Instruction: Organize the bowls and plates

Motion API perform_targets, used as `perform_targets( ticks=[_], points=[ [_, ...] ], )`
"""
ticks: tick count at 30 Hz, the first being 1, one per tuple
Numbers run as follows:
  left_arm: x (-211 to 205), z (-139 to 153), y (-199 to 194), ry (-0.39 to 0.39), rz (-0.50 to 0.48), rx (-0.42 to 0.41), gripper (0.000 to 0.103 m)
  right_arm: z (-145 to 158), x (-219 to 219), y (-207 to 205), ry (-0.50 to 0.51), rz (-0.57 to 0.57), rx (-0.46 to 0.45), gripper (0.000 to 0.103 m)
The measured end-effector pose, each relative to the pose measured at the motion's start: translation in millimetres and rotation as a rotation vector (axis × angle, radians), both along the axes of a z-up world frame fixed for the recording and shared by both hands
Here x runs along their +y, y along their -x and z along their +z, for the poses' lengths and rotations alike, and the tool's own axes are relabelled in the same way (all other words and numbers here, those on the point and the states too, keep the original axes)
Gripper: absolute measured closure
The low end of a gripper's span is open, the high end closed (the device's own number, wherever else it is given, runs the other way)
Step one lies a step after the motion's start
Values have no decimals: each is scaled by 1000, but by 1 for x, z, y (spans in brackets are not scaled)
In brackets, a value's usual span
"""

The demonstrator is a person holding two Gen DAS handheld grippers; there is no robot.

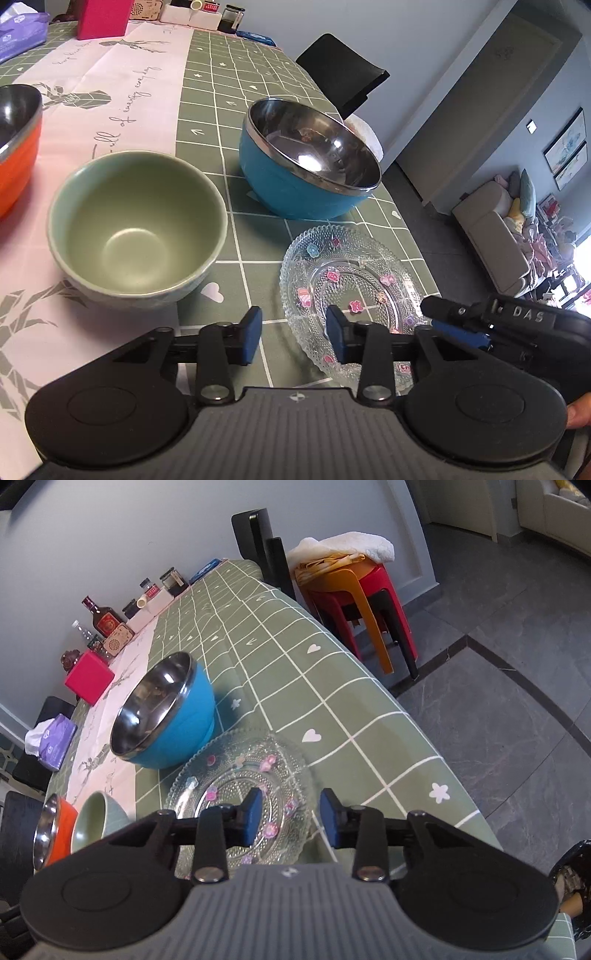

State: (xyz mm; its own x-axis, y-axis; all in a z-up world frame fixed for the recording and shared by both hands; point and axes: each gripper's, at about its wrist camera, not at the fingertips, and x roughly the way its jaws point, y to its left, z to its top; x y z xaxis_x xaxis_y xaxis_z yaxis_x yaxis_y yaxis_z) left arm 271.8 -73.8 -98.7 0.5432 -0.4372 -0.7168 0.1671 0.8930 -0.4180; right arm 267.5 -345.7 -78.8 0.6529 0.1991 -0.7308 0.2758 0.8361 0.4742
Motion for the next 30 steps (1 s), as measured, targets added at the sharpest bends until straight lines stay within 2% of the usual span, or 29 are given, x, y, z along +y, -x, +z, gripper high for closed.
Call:
perform_targets(
  ticks=[3,5,7,14,20,28,30],
  points=[
    [-1,-4,-2,9,23,-5,68,-2,-5,-3,-24,-16,-3,68],
    [-2,-5,-3,9,35,-12,70,-4,-6,-5,-24,-11,1,76],
    [-3,-5,-5,5,44,-16,74,-6,-5,-8,-7,-2,4,80],
    [-3,-7,-11,10,56,-10,77,-14,-12,-13,-48,-17,23,81],
    [-7,-7,-14,-4,55,-11,81,-16,-8,-15,-42,-3,34,95],
    [-15,-6,-16,-32,50,-18,82,-16,-9,-15,-47,-5,32,96],
    [-16,-6,-16,-37,52,-18,86,-16,-9,-14,-45,-3,31,96]
  ],
)
